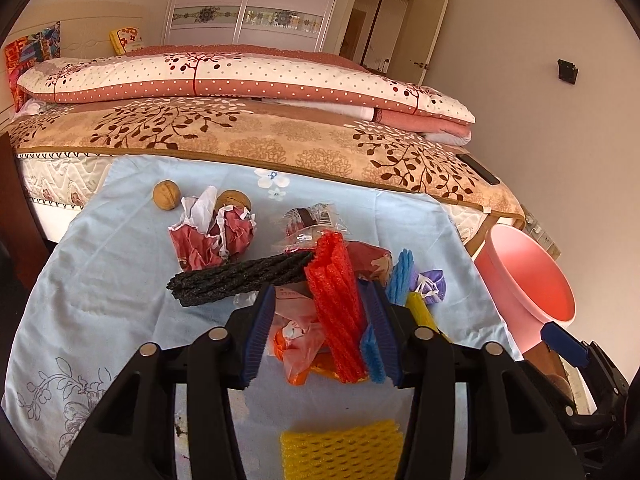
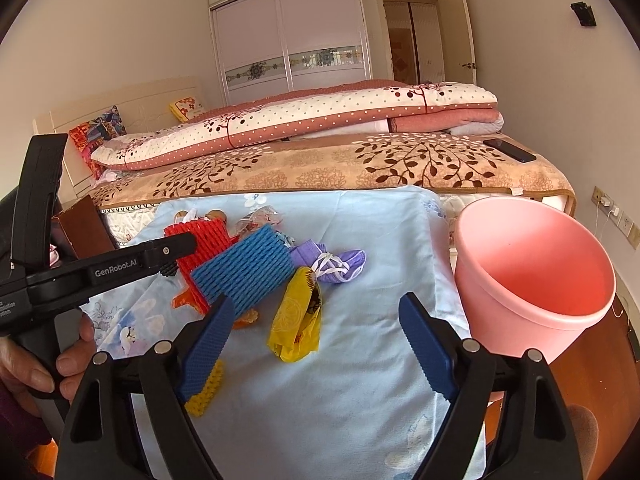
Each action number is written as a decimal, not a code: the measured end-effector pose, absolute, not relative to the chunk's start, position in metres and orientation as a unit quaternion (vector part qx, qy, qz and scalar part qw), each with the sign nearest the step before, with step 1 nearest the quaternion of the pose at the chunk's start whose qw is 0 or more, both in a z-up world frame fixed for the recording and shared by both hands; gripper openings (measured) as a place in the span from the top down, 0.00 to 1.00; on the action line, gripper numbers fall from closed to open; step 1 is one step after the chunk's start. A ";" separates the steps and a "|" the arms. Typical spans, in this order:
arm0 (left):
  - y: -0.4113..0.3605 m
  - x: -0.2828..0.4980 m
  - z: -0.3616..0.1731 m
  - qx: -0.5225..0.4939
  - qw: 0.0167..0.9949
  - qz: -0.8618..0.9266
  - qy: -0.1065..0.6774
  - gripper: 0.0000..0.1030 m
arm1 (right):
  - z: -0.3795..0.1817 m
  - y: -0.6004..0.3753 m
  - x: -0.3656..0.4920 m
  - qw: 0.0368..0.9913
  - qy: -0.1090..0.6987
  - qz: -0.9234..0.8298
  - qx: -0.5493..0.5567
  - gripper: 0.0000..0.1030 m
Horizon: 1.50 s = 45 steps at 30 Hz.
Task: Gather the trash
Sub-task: 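Grasp the red foam net with the left tool while the right tool grasps the blue foam net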
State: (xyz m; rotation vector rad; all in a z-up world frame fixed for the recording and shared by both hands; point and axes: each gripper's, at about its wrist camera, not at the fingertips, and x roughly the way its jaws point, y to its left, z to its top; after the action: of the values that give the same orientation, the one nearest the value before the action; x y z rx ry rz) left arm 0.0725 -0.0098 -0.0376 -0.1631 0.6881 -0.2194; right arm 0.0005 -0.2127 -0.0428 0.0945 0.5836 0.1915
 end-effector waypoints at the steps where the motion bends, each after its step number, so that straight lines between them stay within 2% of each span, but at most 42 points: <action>1: -0.010 0.075 -0.040 -0.079 0.931 -0.108 0.341 0.65 | -0.043 -0.212 0.002 0.951 0.290 0.098 0.047 0.21; 5: -0.006 0.079 -0.044 -0.095 0.925 -0.118 0.349 0.84 | -0.046 -0.207 0.006 0.945 0.301 0.116 0.049 0.25; 8: -0.005 0.075 -0.042 -0.098 0.924 -0.134 0.344 0.89 | -0.046 -0.201 0.010 0.940 0.309 0.134 0.052 0.27; 16: -0.009 0.064 -0.039 -0.107 0.917 -0.175 0.343 0.89 | -0.050 -0.180 0.032 0.911 0.352 0.197 0.086 0.33; 24: -0.003 0.062 -0.036 -0.109 0.915 -0.184 0.341 0.89 | -0.062 -0.166 0.044 0.898 0.382 0.205 0.078 0.46; 30: 0.000 0.062 -0.039 -0.112 0.914 -0.182 0.345 0.89 | -0.066 -0.173 0.050 0.896 0.392 0.188 0.091 0.66; 32: -0.001 0.060 -0.038 -0.109 0.915 -0.182 0.343 0.89 | -0.066 -0.176 0.051 0.896 0.395 0.181 0.094 0.82; 35: -0.001 0.056 -0.034 -0.107 0.917 -0.182 0.338 0.89 | -0.065 -0.180 0.050 0.899 0.391 0.172 0.094 0.92; 45: -0.002 0.047 -0.014 -0.111 0.926 -0.180 0.312 0.89 | -0.040 -0.201 0.032 0.922 0.344 0.151 0.091 0.93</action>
State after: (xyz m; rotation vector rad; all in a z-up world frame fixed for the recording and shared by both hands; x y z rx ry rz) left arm 0.0470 -0.0022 -0.0144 -0.2281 0.6393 -0.3682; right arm 0.0320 -0.2007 -0.0397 0.1866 0.7072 0.3111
